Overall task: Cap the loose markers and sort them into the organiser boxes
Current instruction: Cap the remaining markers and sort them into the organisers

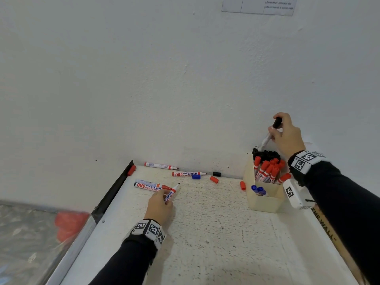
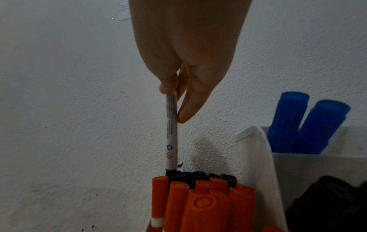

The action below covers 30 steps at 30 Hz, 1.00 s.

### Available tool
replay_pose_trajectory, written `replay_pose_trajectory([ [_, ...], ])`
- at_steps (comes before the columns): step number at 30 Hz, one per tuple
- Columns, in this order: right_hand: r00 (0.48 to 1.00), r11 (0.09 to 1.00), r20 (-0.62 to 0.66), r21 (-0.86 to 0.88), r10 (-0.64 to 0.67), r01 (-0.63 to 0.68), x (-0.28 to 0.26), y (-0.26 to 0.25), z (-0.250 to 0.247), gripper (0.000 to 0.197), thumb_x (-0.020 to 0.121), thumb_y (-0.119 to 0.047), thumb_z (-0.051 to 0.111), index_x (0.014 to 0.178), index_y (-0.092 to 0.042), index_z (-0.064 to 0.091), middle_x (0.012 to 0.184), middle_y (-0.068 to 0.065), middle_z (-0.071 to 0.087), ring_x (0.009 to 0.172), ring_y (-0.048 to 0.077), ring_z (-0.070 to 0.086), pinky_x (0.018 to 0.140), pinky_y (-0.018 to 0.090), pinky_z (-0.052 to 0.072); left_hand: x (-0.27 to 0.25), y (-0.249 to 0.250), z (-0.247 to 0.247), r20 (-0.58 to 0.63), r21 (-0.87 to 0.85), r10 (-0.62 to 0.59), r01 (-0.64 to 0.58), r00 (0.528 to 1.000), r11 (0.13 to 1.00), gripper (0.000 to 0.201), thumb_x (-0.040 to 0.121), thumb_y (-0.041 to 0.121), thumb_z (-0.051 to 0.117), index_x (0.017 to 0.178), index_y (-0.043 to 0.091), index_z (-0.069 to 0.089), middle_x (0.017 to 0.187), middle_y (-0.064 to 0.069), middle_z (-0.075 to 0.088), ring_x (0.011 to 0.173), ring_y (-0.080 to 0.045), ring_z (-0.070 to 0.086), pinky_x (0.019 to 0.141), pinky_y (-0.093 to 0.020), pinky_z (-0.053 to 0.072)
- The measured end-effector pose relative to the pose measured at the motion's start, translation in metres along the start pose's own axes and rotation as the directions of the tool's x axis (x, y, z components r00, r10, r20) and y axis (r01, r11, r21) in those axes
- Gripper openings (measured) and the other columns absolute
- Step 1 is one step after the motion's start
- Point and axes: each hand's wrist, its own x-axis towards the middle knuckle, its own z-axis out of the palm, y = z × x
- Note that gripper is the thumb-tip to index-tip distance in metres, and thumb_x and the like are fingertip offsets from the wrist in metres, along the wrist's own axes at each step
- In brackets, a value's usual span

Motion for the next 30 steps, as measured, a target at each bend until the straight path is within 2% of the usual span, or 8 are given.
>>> replay_pose_trajectory([
  [4,0.992,0.997,-0.12,-0.061,0.037,-0.044,-0.009,0.004,0.002,0.027,0.095,-0.006,0.042,0.121,-0.012,0.041,0.093,0.013,0.052,0.088,0.037,0.059,0.074,0.041,0.049,0.0,0.0,0.0,0.0,0.015,0.002,-0.002,1.0,1.0,0.036,0.09,0.009,0.055,0.125,0.01,0.052,0.123,-0.008,0.056,0.104,-0.016,0.051,0.087,-0.022,0.04],
  [10,0.998,0.998,-0.048,0.049,0.045,-0.042,-0.01,0.003,0.003,0.023,0.093,-0.007,0.048,0.113,-0.018,0.041,0.098,0.018,0.055,0.088,0.039,0.062,0.079,0.056,0.052,-0.001,0.0,-0.001,0.001,0.016,0.005,-0.005,1.0,1.0,0.036,0.089,0.008,0.054,0.125,0.01,0.053,0.121,-0.008,0.057,0.098,-0.013,0.05,0.085,-0.021,0.04],
  [13,0.995,1.0,-0.093,0.009,0.03,-0.03,-0.008,0.002,0.0,0.025,0.094,-0.006,0.044,0.117,-0.014,0.041,0.1,0.019,0.056,0.091,0.035,0.06,0.082,0.048,0.052,-0.002,0.001,-0.001,0.005,0.007,0.001,-0.001,1.0,1.0,0.036,0.089,0.007,0.055,0.124,0.011,0.053,0.122,-0.008,0.057,0.1,-0.014,0.051,0.087,-0.022,0.041],
  [16,0.994,0.999,-0.103,-0.006,0.033,-0.034,-0.01,0.005,-0.001,0.029,0.095,-0.005,0.042,0.122,-0.013,0.039,0.1,0.019,0.056,0.084,0.031,0.056,0.073,0.037,0.045,-0.002,0.0,-0.001,0.002,-0.001,0.002,-0.002,1.0,1.0,0.036,0.089,0.007,0.055,0.124,0.011,0.053,0.122,-0.008,0.056,0.096,-0.011,0.048,0.086,-0.021,0.04],
  [20,0.998,1.0,-0.057,-0.018,0.019,-0.02,-0.013,0.014,0.001,0.02,0.093,-0.002,0.044,0.112,-0.01,0.042,0.099,0.016,0.058,0.091,0.034,0.06,0.078,0.041,0.049,-0.001,-0.001,0.0,-0.001,-0.002,-0.002,0.002,1.0,1.0,0.036,0.088,0.009,0.056,0.124,0.011,0.053,0.122,-0.007,0.056,0.096,-0.01,0.047,0.088,-0.022,0.042],
  [23,1.0,0.998,0.002,-0.068,0.016,-0.015,-0.016,0.019,0.005,0.017,0.093,0.0,0.043,0.108,-0.008,0.043,0.104,0.016,0.06,0.094,0.031,0.059,0.075,0.034,0.044,-0.001,-0.001,0.001,-0.002,0.001,-0.001,0.001,1.0,1.0,0.036,0.088,0.01,0.057,0.124,0.012,0.053,0.122,-0.007,0.057,0.097,-0.011,0.048,0.089,-0.023,0.042],
  [28,0.99,0.999,-0.139,0.016,-0.033,0.036,-0.018,0.013,0.006,0.023,0.094,-0.005,0.042,0.117,-0.003,0.039,0.094,0.014,0.055,0.082,0.026,0.054,0.071,0.032,0.041,0.0,-0.001,0.0,0.007,0.023,0.003,-0.004,1.0,1.0,0.035,0.089,0.011,0.056,0.124,0.012,0.053,0.122,-0.007,0.057,0.094,-0.01,0.046,0.089,-0.023,0.042],
  [30,0.993,1.0,-0.111,-0.006,-0.028,0.027,-0.019,0.011,0.004,0.026,0.094,-0.005,0.042,0.119,-0.003,0.038,0.09,0.012,0.053,0.079,0.027,0.053,0.071,0.033,0.041,-0.001,-0.001,0.0,0.009,0.021,0.005,-0.005,1.0,1.0,0.034,0.089,0.011,0.056,0.123,0.011,0.053,0.121,-0.007,0.057,0.094,-0.01,0.046,0.087,-0.021,0.04],
])
